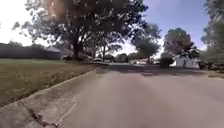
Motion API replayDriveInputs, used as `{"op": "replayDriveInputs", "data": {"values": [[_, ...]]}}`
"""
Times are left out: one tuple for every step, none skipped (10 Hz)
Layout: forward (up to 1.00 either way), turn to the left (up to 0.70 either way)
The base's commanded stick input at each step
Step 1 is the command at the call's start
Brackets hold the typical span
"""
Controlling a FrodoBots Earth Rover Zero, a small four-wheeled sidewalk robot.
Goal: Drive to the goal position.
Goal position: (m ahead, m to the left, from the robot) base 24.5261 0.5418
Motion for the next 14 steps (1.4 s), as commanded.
{"op": "replayDriveInputs", "data": {"values": [[1.00, -0.06], [1.00, 0.00], [1.00, 0.00], [1.00, 0.00], [1.00, 0.00], [1.00, 0.00], [1.00, 0.00], [1.00, 0.00], [1.00, 0.00], [1.00, 0.00], [1.00, 0.00], [1.00, 0.00], [1.00, 0.00], [1.00, 0.00]]}}
